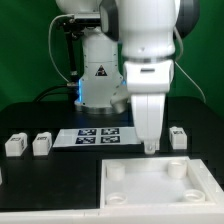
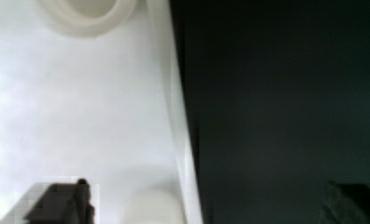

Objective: Assemble one leg

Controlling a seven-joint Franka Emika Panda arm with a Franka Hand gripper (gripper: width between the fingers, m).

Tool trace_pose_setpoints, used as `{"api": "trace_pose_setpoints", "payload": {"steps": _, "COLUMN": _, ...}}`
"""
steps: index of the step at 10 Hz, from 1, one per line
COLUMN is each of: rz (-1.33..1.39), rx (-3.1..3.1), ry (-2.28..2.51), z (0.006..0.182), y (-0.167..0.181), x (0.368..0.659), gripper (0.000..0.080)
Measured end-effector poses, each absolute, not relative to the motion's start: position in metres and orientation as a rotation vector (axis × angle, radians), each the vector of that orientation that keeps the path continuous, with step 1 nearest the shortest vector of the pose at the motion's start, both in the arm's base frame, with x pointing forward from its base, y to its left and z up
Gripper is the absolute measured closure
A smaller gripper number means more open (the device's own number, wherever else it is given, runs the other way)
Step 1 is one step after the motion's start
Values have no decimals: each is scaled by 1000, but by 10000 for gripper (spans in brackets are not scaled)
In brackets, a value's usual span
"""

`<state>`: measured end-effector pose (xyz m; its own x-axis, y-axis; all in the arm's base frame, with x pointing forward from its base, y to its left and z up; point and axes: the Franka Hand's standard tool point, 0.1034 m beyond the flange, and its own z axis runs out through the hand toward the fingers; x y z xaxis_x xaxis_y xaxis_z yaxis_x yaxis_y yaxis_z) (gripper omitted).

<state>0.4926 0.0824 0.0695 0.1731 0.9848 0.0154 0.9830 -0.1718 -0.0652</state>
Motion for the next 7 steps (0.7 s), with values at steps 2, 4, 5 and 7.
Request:
{"api": "trace_pose_setpoints", "payload": {"steps": 2, "rz": 65, "rx": -2609, "ry": -1654, "z": 78, "y": 106, "x": 477, "gripper": 150}}
{"api": "trace_pose_setpoints", "payload": {"steps": 4, "rz": 70, "rx": -2740, "ry": -1431, "z": 80, "y": 116, "x": 473, "gripper": 150}}
{"api": "trace_pose_setpoints", "payload": {"steps": 5, "rz": 75, "rx": -2808, "ry": -1291, "z": 79, "y": 116, "x": 472, "gripper": 150}}
{"api": "trace_pose_setpoints", "payload": {"steps": 7, "rz": 81, "rx": -2894, "ry": -1088, "z": 79, "y": 116, "x": 472, "gripper": 150}}
